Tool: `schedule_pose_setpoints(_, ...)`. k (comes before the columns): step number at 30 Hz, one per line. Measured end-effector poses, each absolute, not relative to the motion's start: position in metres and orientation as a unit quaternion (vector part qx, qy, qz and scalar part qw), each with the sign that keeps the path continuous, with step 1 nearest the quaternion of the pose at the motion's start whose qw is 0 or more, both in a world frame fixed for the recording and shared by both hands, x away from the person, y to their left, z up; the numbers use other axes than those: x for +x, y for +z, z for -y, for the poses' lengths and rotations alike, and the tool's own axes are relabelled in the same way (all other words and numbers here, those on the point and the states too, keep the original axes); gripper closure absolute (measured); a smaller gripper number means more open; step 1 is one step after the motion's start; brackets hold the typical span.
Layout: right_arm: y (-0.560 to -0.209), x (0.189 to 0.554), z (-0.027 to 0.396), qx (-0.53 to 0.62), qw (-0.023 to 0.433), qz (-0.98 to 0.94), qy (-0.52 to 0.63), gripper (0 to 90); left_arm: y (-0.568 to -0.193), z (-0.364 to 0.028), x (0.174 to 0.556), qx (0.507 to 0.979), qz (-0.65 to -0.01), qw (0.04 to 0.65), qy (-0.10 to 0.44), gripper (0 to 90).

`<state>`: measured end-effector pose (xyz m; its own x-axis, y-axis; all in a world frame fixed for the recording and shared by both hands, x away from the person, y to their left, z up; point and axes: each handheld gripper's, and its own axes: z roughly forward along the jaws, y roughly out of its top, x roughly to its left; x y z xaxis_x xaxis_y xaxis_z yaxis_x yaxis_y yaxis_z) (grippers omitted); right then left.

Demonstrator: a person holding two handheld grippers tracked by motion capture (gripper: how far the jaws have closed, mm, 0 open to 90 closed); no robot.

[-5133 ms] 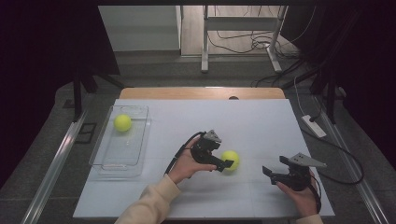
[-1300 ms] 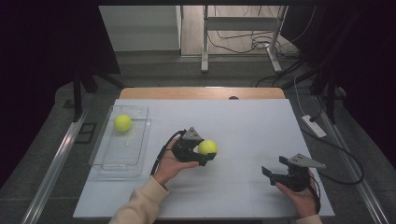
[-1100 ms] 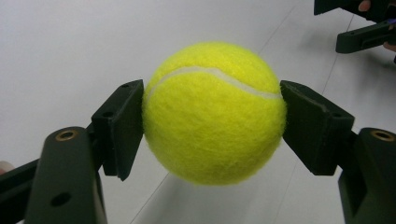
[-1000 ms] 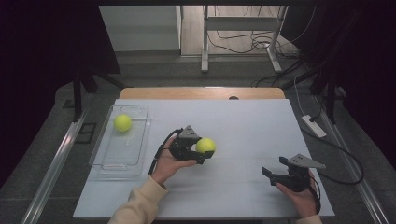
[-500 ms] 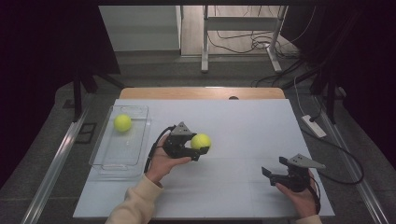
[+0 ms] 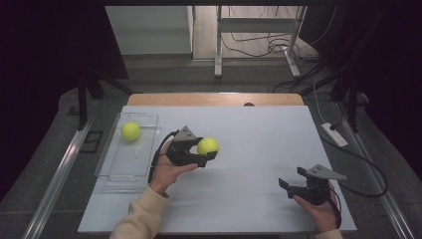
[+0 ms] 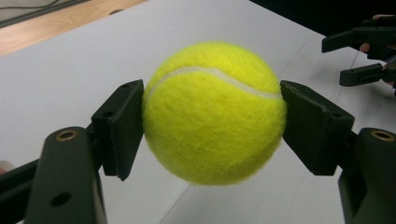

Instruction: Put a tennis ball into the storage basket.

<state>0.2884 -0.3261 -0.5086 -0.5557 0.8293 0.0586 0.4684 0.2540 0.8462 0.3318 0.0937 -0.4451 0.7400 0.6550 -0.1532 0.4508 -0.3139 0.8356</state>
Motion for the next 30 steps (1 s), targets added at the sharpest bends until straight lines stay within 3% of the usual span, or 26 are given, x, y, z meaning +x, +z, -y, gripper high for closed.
schedule_pose_setpoints(30, -0.509, 0.289, 0.327, 0.425, 0.206, -0.765, 0.438, 12.2, -0.432, -0.131, 0.330, 0.778, -0.377, 0.484, 0.137, 27.1)
